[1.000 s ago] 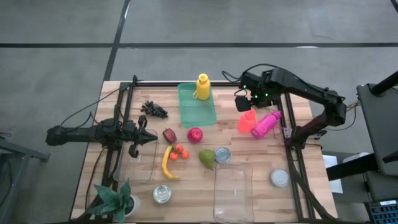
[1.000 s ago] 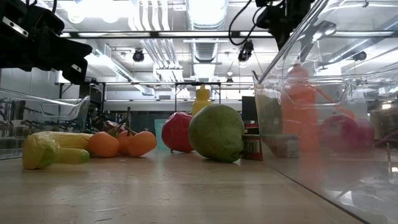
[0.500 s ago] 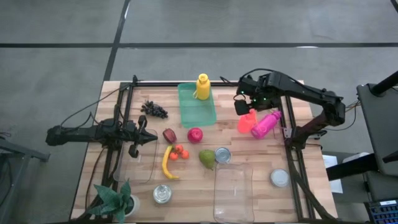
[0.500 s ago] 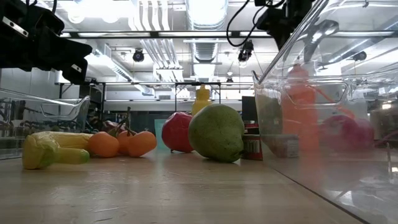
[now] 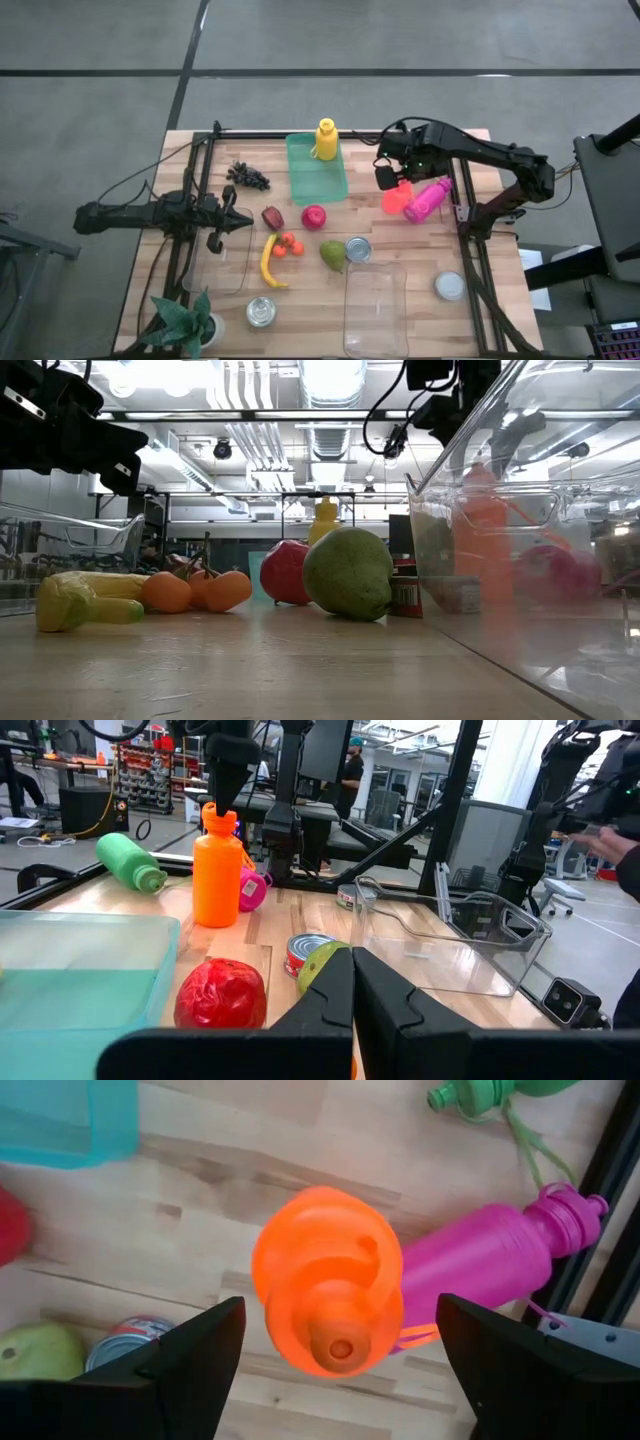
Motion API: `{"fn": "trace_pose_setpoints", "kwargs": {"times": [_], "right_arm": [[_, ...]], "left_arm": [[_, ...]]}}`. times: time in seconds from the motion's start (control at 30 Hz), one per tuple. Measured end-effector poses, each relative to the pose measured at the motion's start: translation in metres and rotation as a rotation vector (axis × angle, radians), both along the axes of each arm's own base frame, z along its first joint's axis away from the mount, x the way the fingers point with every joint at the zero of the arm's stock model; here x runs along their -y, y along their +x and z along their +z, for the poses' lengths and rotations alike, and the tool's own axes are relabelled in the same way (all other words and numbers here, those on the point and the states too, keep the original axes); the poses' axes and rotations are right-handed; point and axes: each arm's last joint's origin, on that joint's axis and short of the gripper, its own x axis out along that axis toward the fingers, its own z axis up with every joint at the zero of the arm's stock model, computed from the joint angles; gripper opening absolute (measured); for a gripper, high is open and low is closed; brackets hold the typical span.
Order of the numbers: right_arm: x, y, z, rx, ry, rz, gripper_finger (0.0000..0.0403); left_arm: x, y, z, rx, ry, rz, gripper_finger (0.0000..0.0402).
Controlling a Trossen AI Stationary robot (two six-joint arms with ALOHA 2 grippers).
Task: Pick & Place Food Item
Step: Put the orange water bottle into the green bin
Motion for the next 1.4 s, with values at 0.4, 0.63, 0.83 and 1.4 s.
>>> {"fn": "trace_pose_setpoints", "kwargs": {"times": [0.4,0.63,0.83,1.4], "right_arm": [[-0.003,0.003,-0.009,-0.009,-0.075,-0.040,0.0327],[-0.020,0.006,-0.007,-0.011,-0.181,-0.072,0.0327],[-0.026,0.005,-0.007,-0.018,-0.190,-0.089,0.0327],[-0.024,0.008,-0.012,-0.003,-0.209,-0.076,0.0220]], "left_arm": [[0.000,0.000,0.000,0.000,0.000,0.000,0.0001],[0.000,0.000,0.000,0.000,0.000,0.000,0.0001],[0.000,0.000,0.000,0.000,0.000,0.000,0.0001],[0.000,0.000,0.000,0.000,0.000,0.000,0.0001]]}}
